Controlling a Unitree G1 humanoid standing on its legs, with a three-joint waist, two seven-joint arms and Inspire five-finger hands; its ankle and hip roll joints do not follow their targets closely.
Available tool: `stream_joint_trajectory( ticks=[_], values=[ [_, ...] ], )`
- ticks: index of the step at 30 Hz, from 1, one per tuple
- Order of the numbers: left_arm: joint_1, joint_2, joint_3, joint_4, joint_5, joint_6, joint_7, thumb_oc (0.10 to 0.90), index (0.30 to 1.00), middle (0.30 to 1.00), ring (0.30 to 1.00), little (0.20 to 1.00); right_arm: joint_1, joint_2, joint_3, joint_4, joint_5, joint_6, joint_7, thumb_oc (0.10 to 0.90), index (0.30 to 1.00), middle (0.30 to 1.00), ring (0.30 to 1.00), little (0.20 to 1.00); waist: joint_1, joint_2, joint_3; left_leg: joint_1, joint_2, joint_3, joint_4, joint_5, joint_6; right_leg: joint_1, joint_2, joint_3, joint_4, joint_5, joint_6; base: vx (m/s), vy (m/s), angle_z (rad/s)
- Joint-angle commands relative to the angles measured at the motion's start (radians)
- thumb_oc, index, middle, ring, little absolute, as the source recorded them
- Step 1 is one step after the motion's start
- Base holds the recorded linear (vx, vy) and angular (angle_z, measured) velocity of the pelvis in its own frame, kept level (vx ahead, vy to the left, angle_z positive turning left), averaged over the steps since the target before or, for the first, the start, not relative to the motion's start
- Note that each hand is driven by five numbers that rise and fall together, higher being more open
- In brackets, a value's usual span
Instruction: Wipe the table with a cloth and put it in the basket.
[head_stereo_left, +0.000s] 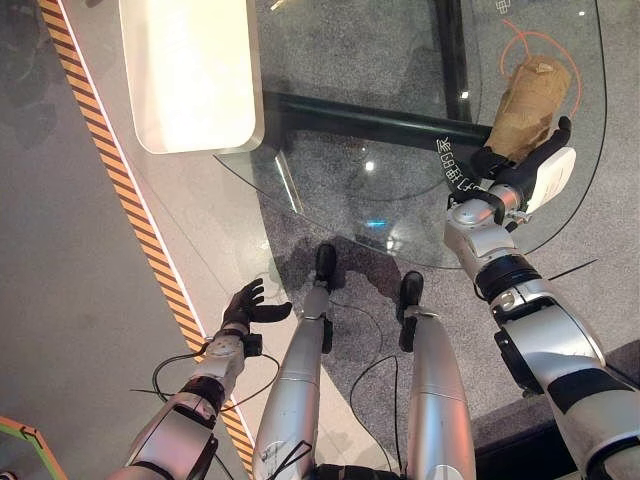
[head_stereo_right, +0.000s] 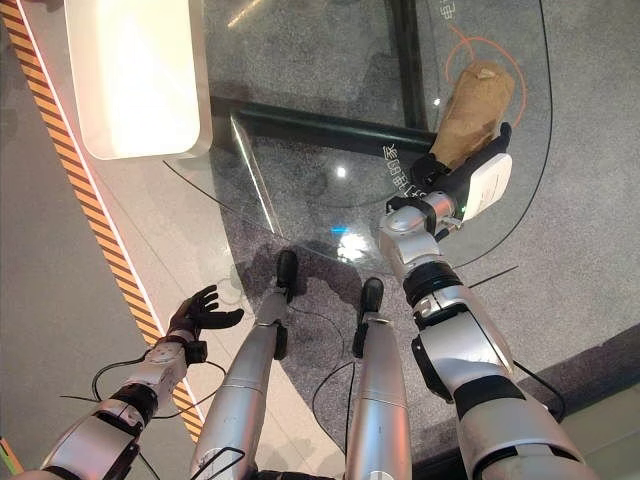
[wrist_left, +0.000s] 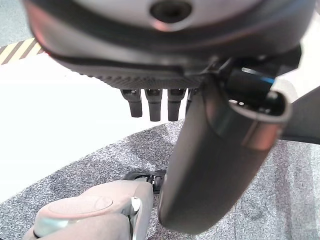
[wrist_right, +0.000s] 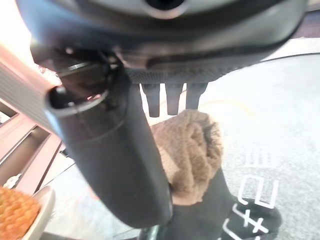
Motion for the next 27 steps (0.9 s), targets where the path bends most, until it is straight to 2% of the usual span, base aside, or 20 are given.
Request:
stream_joint_trajectory(
  ticks=[1,15,16,17,23,27],
  values=[
    [0.014,-0.004,-0.015,0.031,-0.026,-0.036,0.022,0.8,0.9,0.9,0.9,0.9,-0.055,-0.069,-0.015,0.001,-0.017,-0.07,-0.073,0.8,0.9,0.9,0.9,0.9,-0.007,0.041,-0.021,-0.026,-0.018,-0.011,0.19,-0.187,0.036,0.009,-0.049,-0.025,-0.214,0.166,0.047,0.0,0.0,0.0],
    [0.007,-0.002,-0.021,0.029,-0.028,-0.034,0.024,0.8,0.9,0.9,0.9,0.9,-0.066,-0.081,0.012,0.034,-0.011,-0.043,0.066,0.8,0.9,0.9,0.9,0.9,-0.004,0.039,-0.021,-0.026,-0.019,-0.011,0.174,-0.178,0.033,0.011,-0.049,-0.029,-0.23,0.173,0.049,0.0,0.0,0.0],
    [0.008,-0.001,-0.019,0.028,-0.027,-0.034,0.024,0.8,0.9,0.9,0.9,0.9,-0.068,-0.08,0.018,0.035,-0.008,-0.033,0.088,0.685,0.801,0.801,0.801,0.785,-0.003,0.039,-0.021,-0.025,-0.019,-0.012,0.174,-0.178,0.032,0.012,-0.049,-0.031,-0.229,0.172,0.05,0.0,0.0,0.0],
    [0.008,-0.001,-0.015,0.026,-0.023,-0.032,0.022,0.8,0.9,0.9,0.9,0.9,-0.071,-0.079,0.025,0.039,-0.012,-0.03,0.089,0.1,0.3,0.3,0.3,0.2,-0.001,0.039,-0.021,-0.024,-0.021,-0.013,0.171,-0.177,0.034,0.014,-0.049,-0.032,-0.231,0.171,0.05,0.0,0.0,0.0],
    [-0.009,-0.001,-0.024,0.021,-0.026,-0.018,0.021,0.8,0.9,0.9,0.9,0.9,-0.097,-0.075,0.059,0.069,-0.017,0.033,0.16,0.1,0.3,0.3,0.3,0.2,0.006,0.042,-0.021,-0.028,-0.024,-0.016,0.169,-0.174,0.034,0.009,-0.052,-0.038,-0.232,0.173,0.051,0.0,0.0,0.0],
    [-0.009,0.004,-0.031,0.034,-0.027,-0.025,0.011,0.8,0.9,0.9,0.9,0.9,-0.111,-0.086,0.075,0.095,-0.008,0.043,0.177,0.1,0.3,0.3,0.3,0.2,0.011,0.041,-0.021,-0.025,-0.026,-0.017,0.165,-0.173,0.035,0.013,-0.054,-0.044,-0.236,0.174,0.053,0.0,0.0,0.0]
  ],
)
